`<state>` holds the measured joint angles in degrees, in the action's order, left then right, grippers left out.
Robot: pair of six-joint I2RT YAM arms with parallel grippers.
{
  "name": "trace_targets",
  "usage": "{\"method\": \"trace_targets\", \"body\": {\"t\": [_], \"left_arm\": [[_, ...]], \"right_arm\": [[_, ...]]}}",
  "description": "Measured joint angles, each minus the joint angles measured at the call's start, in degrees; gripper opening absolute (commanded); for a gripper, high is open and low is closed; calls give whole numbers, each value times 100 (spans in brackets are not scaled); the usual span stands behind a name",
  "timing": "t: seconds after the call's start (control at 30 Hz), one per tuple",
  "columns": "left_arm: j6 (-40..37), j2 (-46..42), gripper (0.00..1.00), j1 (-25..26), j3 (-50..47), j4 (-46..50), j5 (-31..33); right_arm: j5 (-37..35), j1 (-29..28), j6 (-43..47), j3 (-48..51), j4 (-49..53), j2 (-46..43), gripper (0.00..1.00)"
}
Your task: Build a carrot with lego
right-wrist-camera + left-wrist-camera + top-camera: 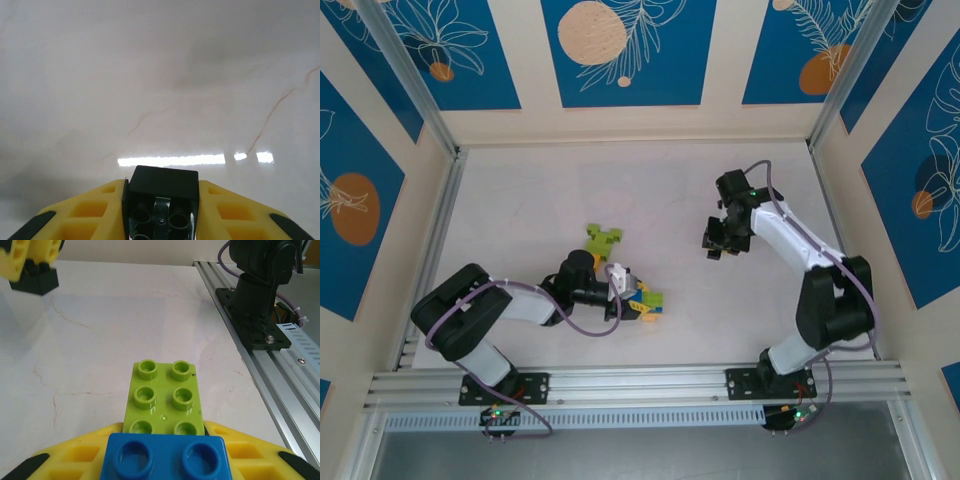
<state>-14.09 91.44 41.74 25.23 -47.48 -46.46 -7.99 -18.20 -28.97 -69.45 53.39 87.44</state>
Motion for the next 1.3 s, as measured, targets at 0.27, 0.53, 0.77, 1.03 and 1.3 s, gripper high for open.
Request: {"method": "trace_targets", "body": {"t": [0.27, 0.53, 0.77, 1.03, 1.3], "left_arm": [[-68, -20, 38, 0, 0, 42, 22], [-90, -20, 38, 0, 0, 44, 22], [-96, -22, 37, 0, 0, 46, 24], [-105, -22, 37, 0, 0, 48, 22], [-109, -33, 37, 0, 0, 63, 37]], "right_arm": [[55, -1624, -715, -389, 881, -361, 33], [31, -2485, -1335, -866, 1156, -186, 33], [31, -2791, -1624, -931, 1150, 136, 33], [31, -2983, -1904, -833, 1040, 153, 33], [31, -3095, -2087, -562, 1025, 153, 33]]}}
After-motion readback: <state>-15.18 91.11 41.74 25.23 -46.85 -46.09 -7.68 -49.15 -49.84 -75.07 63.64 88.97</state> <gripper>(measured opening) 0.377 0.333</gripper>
